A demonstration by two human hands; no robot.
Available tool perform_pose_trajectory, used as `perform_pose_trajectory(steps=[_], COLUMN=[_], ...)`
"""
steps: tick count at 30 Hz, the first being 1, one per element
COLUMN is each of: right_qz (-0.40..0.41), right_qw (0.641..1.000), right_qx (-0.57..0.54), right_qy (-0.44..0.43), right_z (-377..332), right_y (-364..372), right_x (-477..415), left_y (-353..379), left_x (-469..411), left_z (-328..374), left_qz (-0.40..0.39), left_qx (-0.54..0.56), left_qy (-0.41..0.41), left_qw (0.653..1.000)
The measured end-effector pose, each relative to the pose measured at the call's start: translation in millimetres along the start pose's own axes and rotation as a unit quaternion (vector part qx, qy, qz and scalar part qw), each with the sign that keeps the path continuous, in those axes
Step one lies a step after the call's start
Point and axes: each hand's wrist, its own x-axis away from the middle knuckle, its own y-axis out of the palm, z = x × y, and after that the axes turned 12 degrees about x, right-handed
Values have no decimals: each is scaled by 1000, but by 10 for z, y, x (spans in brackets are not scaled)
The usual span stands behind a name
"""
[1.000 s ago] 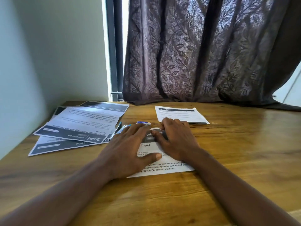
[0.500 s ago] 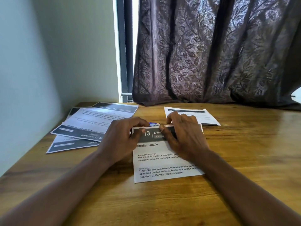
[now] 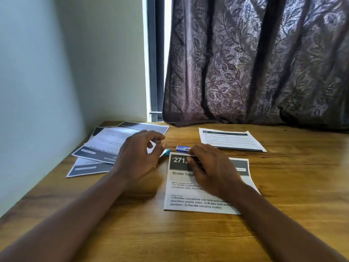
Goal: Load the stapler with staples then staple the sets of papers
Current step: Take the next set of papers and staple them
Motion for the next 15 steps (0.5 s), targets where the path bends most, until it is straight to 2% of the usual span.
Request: perform_pose_trajectory(steps=[3,10,12,15], right_qz=[-21,-39,-45,-57], right_qw=[1000,999,999,998], right_qx=[-3,-16,-15,-19], right_qy=[6,4,8,16], right_z=[7,17,14,2], right_y=[-3,15,17,11], right_x=[3,9,2,-8], left_y=[-50,-32,-9,9], left_x=[17,25,33,37], left_z=[-77,-71,-76,-92], left_qz=[-54,-133,-121,-58], left_qx=[-40,-143,-133,-79], left_qy=[-56,-107,-108,-92], left_qw=[996,975,978,991])
